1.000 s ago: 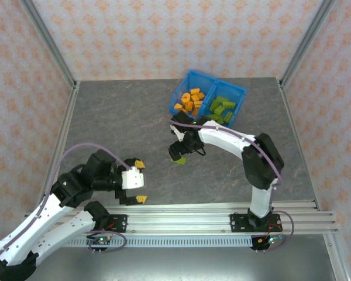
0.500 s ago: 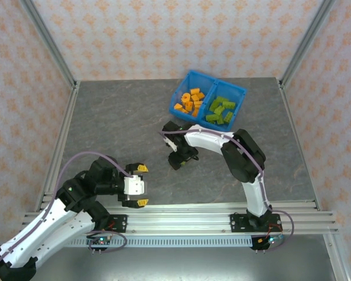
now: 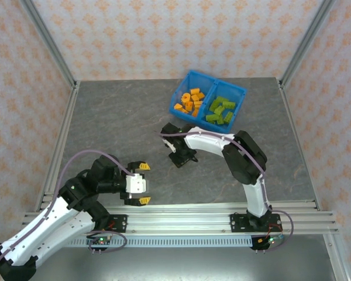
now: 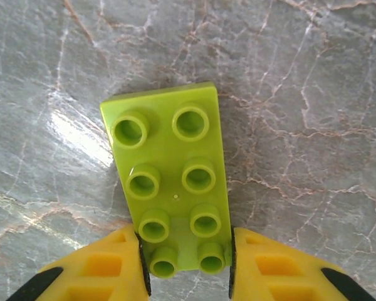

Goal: Sort the legos into containers by color

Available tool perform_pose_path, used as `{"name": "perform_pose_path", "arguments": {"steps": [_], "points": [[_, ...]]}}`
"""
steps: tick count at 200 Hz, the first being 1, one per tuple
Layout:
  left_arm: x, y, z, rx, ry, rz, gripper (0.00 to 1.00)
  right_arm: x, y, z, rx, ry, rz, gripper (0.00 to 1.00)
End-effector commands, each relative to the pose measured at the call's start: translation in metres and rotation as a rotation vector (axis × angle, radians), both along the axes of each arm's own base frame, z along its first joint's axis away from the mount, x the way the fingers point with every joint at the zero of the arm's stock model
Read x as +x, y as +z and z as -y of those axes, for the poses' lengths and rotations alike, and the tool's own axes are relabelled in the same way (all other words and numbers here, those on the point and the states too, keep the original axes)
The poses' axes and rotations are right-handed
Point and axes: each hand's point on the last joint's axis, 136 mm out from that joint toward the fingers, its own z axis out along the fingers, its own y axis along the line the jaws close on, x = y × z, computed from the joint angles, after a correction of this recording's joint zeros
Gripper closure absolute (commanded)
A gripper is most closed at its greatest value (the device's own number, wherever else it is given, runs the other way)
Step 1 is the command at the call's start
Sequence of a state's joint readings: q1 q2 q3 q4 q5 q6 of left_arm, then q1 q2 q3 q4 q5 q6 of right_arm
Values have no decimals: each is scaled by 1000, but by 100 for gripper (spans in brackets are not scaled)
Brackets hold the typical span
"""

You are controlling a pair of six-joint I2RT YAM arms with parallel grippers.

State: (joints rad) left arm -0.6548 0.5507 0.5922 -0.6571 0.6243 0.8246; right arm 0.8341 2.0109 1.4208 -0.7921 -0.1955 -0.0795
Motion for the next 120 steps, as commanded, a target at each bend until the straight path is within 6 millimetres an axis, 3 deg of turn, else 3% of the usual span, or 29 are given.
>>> {"name": "perform_pose_path", "arguments": {"steps": [1,33,57,77,99,120], "points": [[2,6,5,-36,-11,25,0,-11,8,-9,109,-55,-5,72],[10,16,5,-74,31,63,0,-4,63,-10,256,-117,129,74],[20,33,6,-151,98,83,0,14,106,7,344,-220,249,74],[29,45,5,-195,158,88,0,41,140,38,408,-381,351,74],[40,50,1,-214,240,88,0,75,171,84,438,-599,469,73],[46,53,-3,-220,279,99,0,108,182,130,406,-784,536,72]]}}
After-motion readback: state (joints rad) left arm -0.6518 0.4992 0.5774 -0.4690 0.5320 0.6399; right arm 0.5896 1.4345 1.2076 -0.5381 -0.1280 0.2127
